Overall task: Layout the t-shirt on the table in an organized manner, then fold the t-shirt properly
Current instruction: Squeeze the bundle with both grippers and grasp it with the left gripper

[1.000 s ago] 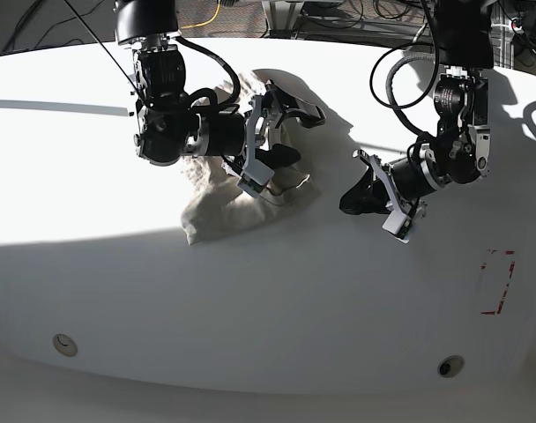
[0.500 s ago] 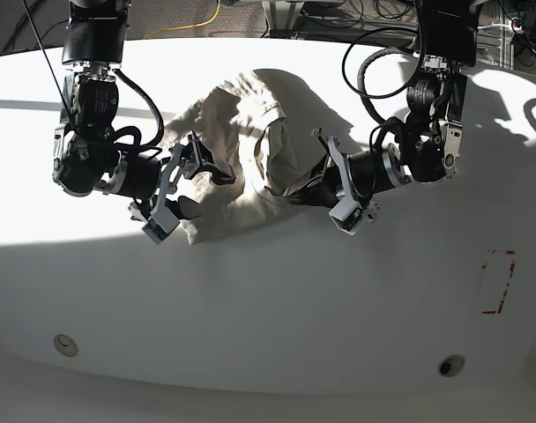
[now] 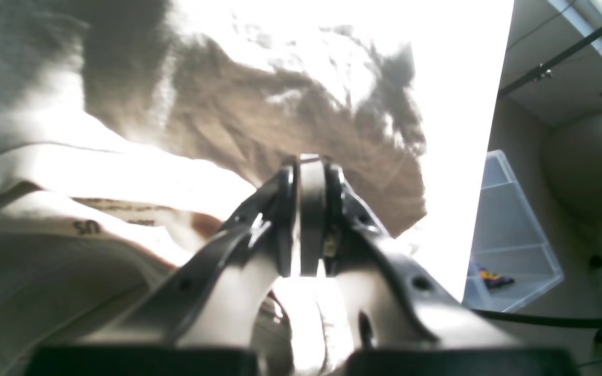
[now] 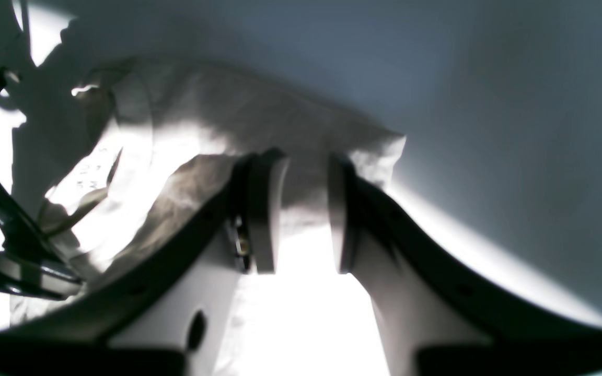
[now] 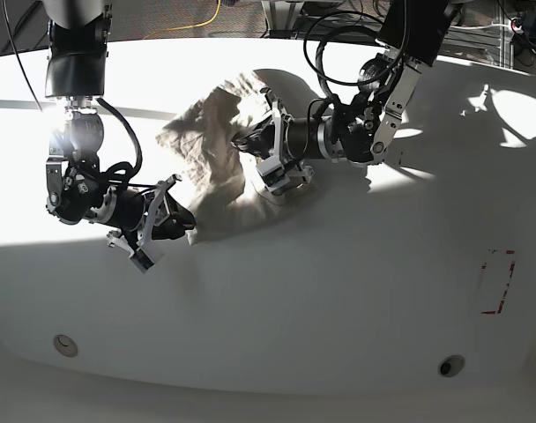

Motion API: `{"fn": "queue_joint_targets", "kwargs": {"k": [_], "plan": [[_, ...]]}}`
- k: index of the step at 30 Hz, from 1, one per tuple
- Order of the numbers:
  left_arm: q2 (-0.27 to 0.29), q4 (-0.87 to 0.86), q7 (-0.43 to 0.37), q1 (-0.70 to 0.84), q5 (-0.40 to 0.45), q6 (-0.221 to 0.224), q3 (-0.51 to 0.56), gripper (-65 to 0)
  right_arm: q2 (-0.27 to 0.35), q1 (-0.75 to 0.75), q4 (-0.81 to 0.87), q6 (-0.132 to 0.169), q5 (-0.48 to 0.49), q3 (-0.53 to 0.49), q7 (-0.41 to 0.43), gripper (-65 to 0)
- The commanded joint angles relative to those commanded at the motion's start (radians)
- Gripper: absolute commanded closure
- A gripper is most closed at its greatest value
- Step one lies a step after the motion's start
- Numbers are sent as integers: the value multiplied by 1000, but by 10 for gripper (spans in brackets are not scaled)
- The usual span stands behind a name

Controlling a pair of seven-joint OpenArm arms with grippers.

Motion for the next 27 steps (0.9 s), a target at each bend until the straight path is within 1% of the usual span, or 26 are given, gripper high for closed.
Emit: {"fn": "queue_joint_targets", "kwargs": {"k": [3,6,7,9,11,14,18,21,24,27], "plan": [[-3,-17,0,2,74,0,32,0,-31,-6,-69,0,-123,-37,124,-140],[-14,-44,0,2,146,0,54,0,-61,-31,-161,0,-241,-25,264,-140],[-20,-52,0,2,161,0,57,0,-69,-37,-180,0,-262,-18,298,-140],[-31,-78,-2,0,203,0,68,0,-84,-52,-242,0,-325,0,410,-138],[-31,-106,-2,-14,229,0,71,0,-87,-69,-285,0,-354,18,476,-138],[-38,-152,-2,-48,255,0,72,0,-84,-98,-311,0,-361,49,535,-138],[-64,-222,-18,-101,259,0,72,0,-84,-167,-290,0,-361,109,546,-138],[-84,-265,-61,-143,261,0,69,0,-91,-236,-224,0,-361,153,545,-138],[-101,-302,-86,-181,259,0,71,0,-98,-315,-138,0,-361,170,528,-138],[-104,-350,-106,-232,259,0,72,0,-130,-385,-38,0,-361,176,482,-138]]}}
